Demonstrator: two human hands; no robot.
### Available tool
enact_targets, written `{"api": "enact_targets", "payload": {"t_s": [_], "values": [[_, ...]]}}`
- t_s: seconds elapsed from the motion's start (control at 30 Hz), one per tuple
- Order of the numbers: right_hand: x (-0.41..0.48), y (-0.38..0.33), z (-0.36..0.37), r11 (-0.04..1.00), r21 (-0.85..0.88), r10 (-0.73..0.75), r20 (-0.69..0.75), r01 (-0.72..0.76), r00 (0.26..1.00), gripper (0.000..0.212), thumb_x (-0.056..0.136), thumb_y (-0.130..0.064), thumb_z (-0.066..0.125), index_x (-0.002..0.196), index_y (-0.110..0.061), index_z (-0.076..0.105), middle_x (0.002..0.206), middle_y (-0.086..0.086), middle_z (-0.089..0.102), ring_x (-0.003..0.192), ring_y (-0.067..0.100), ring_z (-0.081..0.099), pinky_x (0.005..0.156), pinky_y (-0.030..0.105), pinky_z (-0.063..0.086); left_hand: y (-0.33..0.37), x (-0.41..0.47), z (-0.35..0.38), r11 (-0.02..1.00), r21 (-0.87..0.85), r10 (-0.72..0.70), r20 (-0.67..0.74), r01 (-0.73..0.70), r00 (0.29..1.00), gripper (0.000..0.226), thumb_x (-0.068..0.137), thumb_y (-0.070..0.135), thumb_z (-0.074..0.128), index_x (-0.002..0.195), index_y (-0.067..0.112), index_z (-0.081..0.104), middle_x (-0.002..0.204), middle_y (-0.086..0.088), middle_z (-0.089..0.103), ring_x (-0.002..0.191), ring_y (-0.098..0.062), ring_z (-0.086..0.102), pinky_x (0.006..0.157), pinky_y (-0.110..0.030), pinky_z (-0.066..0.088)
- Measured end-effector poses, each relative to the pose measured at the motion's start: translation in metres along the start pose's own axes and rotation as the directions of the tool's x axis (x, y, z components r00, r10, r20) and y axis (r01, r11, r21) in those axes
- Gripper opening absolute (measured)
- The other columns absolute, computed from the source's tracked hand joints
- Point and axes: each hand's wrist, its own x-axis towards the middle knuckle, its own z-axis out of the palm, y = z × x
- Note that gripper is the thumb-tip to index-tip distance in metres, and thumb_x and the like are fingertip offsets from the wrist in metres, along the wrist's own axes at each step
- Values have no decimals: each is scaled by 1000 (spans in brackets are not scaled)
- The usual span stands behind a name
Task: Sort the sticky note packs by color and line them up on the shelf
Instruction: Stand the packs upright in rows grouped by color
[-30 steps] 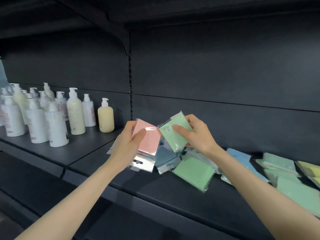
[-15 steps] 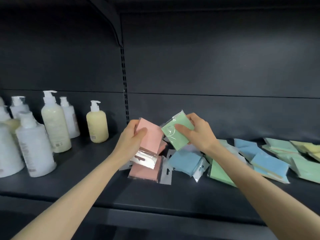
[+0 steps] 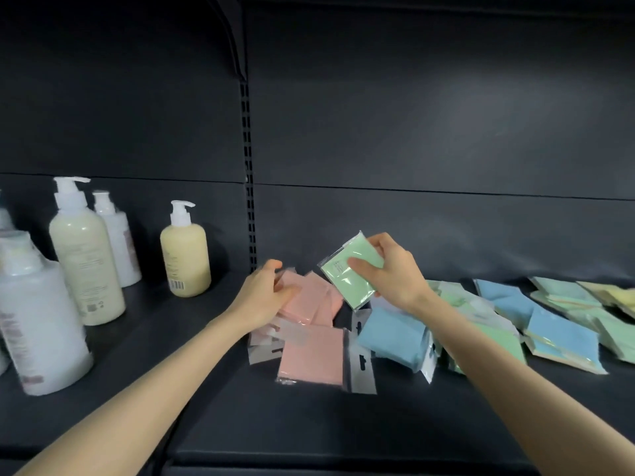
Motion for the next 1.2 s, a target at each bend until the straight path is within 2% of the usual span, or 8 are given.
{"api": "enact_targets", "payload": {"t_s": [0.13,0.2,0.37,0.53,0.6,0.7,0.97,1.2], "values": [[1,-3,7,998,-30,51,-42,-52,998,32,89,-31,61,113,-14,49,90,-5,64,77,17,61,70,38,55,-11,8,-5,984,142,112,-34,-106,993,44,92,34,57,130,14,46,128,-3,48,121,-20,44,99,-35,39],[-1,-5,7,997,-6,73,-68,-74,995,30,91,-28,59,114,-13,48,89,-5,63,77,15,61,70,36,54,-5,11,-10,982,58,182,-69,-178,981,41,92,33,56,129,16,49,129,-1,49,121,-17,45,103,-34,38],[-17,-10,-7,995,59,92,-127,-85,988,17,93,-22,56,107,-14,50,86,-9,61,68,9,58,56,19,50,39,18,-3,919,-220,342,39,-326,939,45,90,35,60,130,18,50,117,6,59,106,-7,56,93,-25,42],[-37,-4,-46,988,100,132,-158,-117,979,15,90,-14,56,105,-13,56,98,4,66,82,19,62,72,37,52,81,21,24,856,-304,469,120,-417,875,37,88,24,65,123,13,57,97,-2,66,76,-12,59,71,-20,43],[-46,2,-64,987,95,147,-164,-133,975,16,88,-9,56,103,-15,59,99,8,66,79,20,62,66,33,53,93,21,34,838,-331,498,137,-434,856,29,87,19,66,115,11,63,93,-4,68,70,-11,60,66,-19,49],[-60,16,-90,991,16,131,-230,-131,964,18,87,-9,61,102,-17,60,94,3,61,69,14,60,59,22,50,112,17,52,827,-381,507,185,-414,842,22,86,16,67,107,10,64,86,-8,70,69,-16,67,70,-27,56],[-75,69,-153,983,-84,137,-269,-165,953,25,81,-21,72,102,-16,61,84,-9,54,68,12,52,72,35,51,166,7,105,857,-326,478,219,-398,851,15,84,16,70,96,11,63,79,-5,70,60,-12,66,63,-23,55],[-81,112,-213,984,-153,57,-217,-92,974,19,85,-23,68,100,-17,58,79,-15,50,64,1,47,57,11,38,221,-5,154,891,-280,411,168,-356,896,11,84,16,70,92,12,63,79,-6,71,64,-14,68,66,-24,55]]}}
